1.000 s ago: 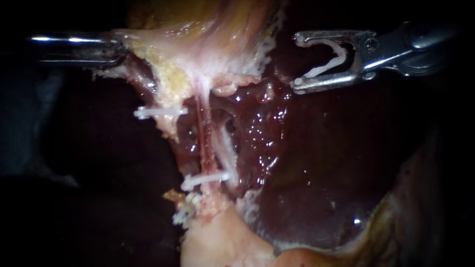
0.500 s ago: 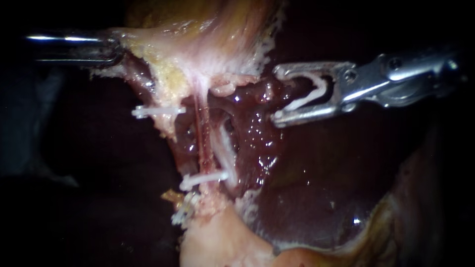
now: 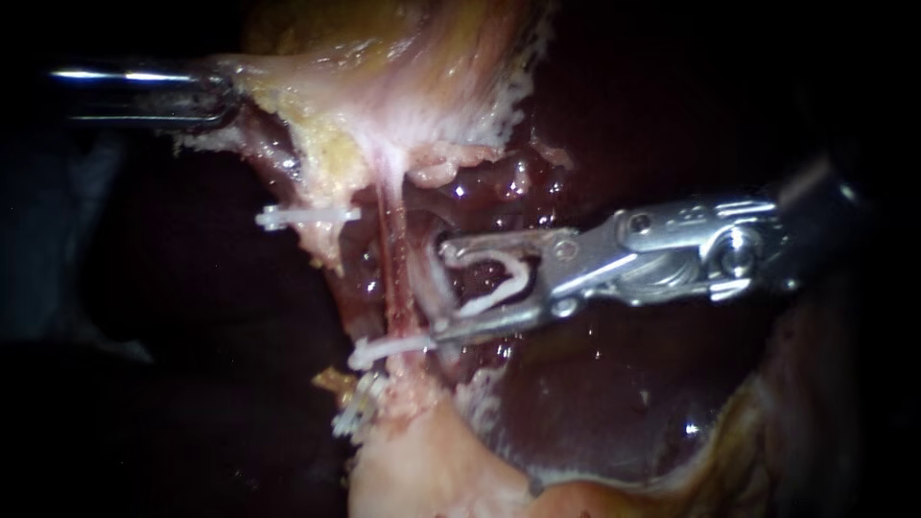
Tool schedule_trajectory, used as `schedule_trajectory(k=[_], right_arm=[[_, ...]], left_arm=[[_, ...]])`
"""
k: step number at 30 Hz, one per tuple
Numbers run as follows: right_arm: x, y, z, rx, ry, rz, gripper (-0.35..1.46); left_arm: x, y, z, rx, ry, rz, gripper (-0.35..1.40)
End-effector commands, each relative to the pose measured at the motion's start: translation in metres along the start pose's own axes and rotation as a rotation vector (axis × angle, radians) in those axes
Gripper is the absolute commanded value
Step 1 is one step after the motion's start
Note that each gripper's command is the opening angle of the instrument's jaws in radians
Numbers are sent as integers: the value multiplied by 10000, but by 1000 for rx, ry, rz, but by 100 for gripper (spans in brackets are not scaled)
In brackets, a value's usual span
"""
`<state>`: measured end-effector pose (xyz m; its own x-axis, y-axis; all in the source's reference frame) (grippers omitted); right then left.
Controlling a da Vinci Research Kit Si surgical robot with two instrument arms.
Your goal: Clipping second clip right tube
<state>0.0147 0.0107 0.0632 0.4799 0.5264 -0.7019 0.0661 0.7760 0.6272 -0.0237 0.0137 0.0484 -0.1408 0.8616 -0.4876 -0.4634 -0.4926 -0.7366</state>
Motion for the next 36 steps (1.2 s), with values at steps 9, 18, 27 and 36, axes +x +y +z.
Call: schedule_trajectory(k=[9,18,27,36], right_arm=[[0,3,38,53,62,95,48],[7,5,65,118,125,135,48],[12,-7,69,167,161,142,48],[27,-41,70,268,199,119,45]], left_arm=[[0,1,0,1,0,0,-35],[0,1,0,1,0,0,-35],[0,0,0,1,0,0,-35],[0,0,0,1,0,0,-35]])
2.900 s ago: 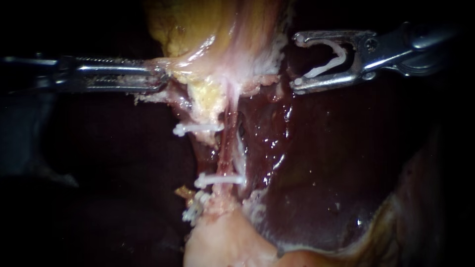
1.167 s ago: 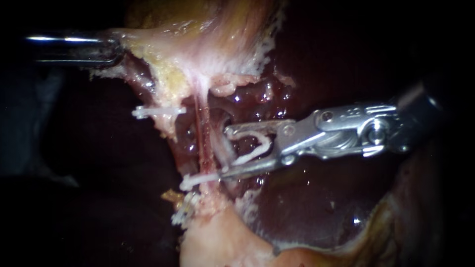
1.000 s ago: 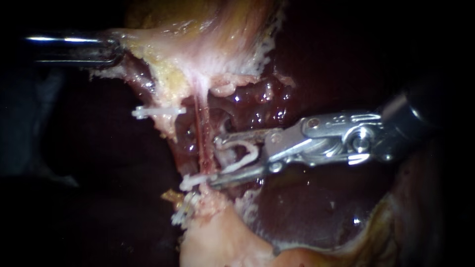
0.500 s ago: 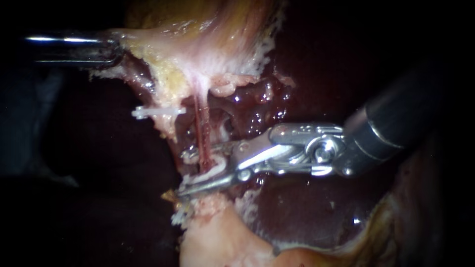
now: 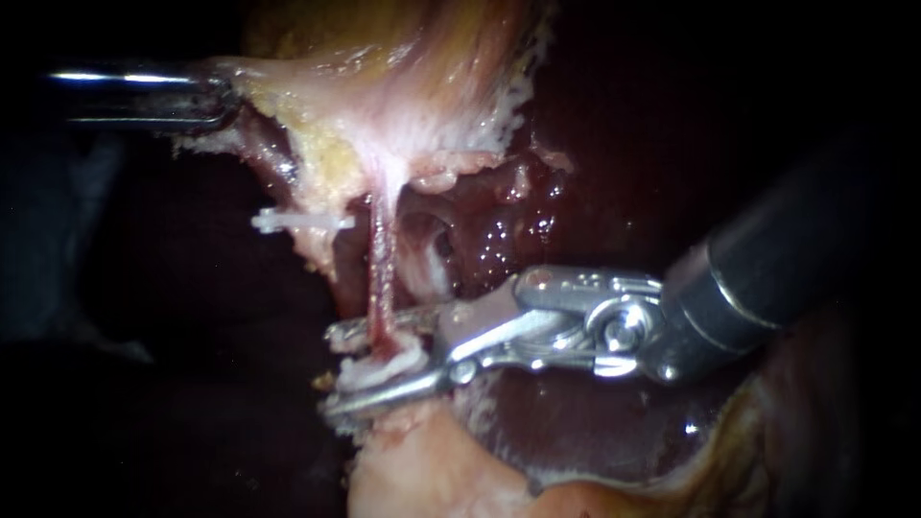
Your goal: Clipping second clip right tube
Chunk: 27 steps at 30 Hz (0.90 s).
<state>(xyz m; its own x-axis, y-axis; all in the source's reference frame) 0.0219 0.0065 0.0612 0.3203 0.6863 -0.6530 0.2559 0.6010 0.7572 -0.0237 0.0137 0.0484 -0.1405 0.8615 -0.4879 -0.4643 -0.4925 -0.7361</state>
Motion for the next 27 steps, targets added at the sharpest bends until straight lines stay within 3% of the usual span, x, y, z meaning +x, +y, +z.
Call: schedule_trajectory(k=[1,8,19,27], right_arm=[[1,-4,1,9,-2,4,45],[3,-15,7,36,-5,7,42],[-1,3,-4,6,8,31,21],[-3,7,-8,2,7,37,-2]], left_arm=[[0,0,0,0,0,0,-35],[0,0,0,0,0,0,-35],[0,0,0,0,0,0,-35],[0,0,0,0,0,0,-35]])
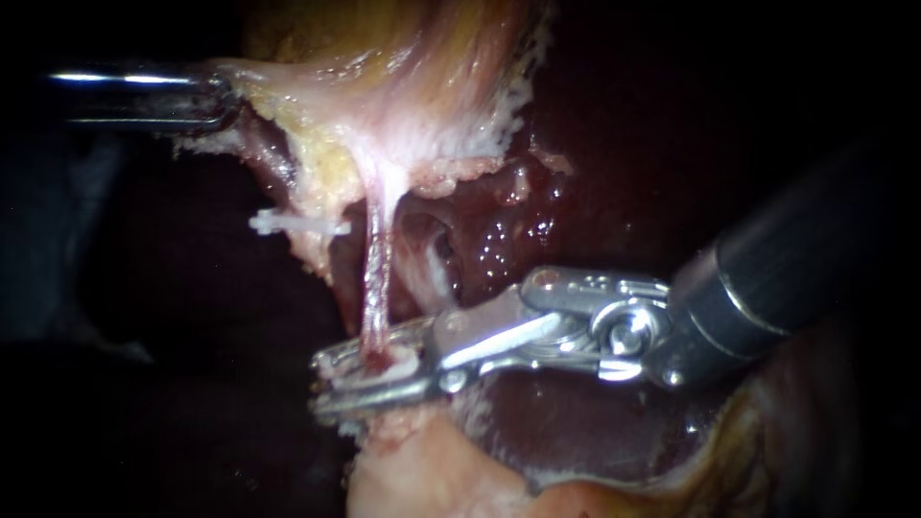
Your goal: Clipping second clip right tube
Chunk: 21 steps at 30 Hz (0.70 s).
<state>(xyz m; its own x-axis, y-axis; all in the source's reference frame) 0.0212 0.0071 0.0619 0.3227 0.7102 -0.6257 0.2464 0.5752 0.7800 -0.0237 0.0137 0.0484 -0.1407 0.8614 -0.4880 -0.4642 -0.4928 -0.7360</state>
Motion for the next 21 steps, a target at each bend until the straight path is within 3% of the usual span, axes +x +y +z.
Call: schedule_trajectory(k=[1,9,12,21], right_arm=[[0,0,0,0,0,1,-6],[-2,6,-6,-2,1,66,-35],[-3,7,-9,-3,3,118,-35],[-8,7,-10,-20,-23,117,-35]], left_arm=[[0,0,0,0,0,0,-35],[0,0,0,0,0,0,-35],[0,0,0,0,0,0,-35],[0,-1,1,0,0,1,-35]])
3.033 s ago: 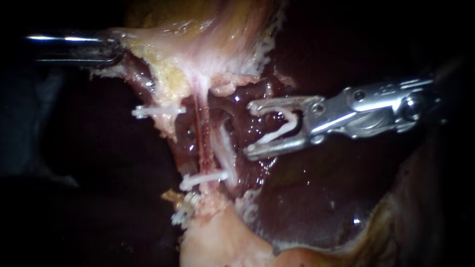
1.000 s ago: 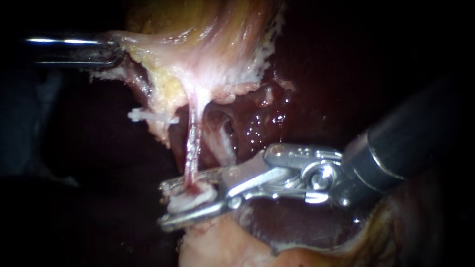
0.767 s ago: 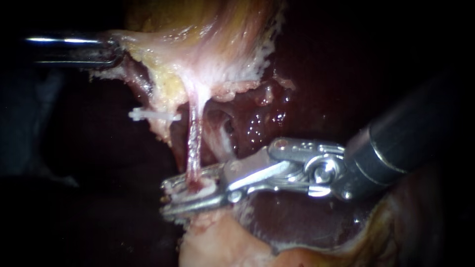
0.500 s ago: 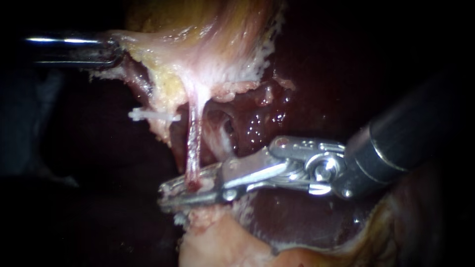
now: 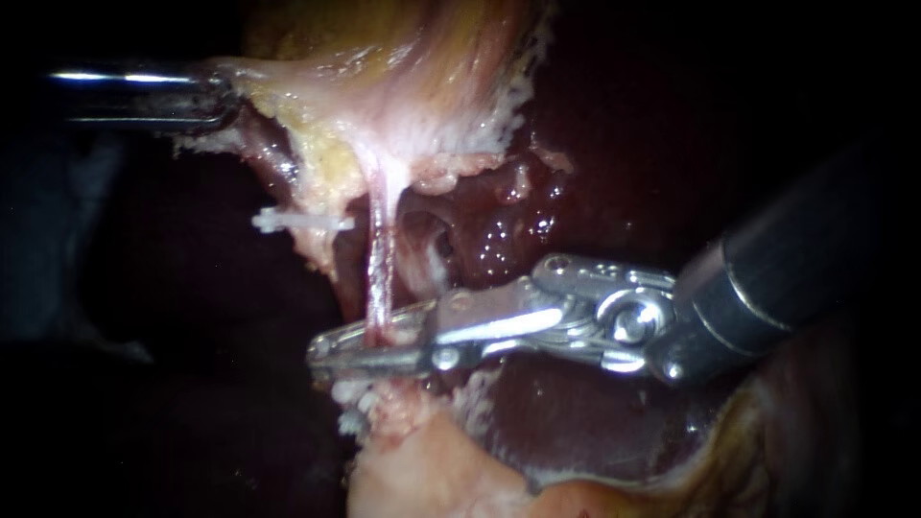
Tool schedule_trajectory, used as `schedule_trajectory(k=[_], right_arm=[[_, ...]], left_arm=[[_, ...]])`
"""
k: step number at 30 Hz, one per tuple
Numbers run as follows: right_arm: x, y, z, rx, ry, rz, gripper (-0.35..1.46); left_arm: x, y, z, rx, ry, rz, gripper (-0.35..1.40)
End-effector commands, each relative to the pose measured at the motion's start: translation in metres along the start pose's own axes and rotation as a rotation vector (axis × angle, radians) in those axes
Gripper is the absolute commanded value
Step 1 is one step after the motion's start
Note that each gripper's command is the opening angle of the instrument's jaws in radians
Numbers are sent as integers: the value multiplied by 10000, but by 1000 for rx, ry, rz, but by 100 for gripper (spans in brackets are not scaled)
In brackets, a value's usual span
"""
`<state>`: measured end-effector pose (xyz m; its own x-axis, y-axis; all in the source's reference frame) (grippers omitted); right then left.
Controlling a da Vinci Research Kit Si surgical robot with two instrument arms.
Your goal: Clipping second clip right tube
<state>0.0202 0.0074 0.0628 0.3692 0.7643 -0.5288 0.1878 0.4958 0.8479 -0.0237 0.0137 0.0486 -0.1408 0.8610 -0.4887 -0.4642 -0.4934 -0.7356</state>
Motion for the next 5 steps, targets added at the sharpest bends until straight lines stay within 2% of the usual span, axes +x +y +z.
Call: schedule_trajectory(k=[1,5], right_arm=[[-1,1,1,-1,0,-2,-35],[-2,2,0,-2,0,-2,-35]], left_arm=[[0,0,0,-1,0,0,-35],[0,-1,0,-1,0,0,-35]])
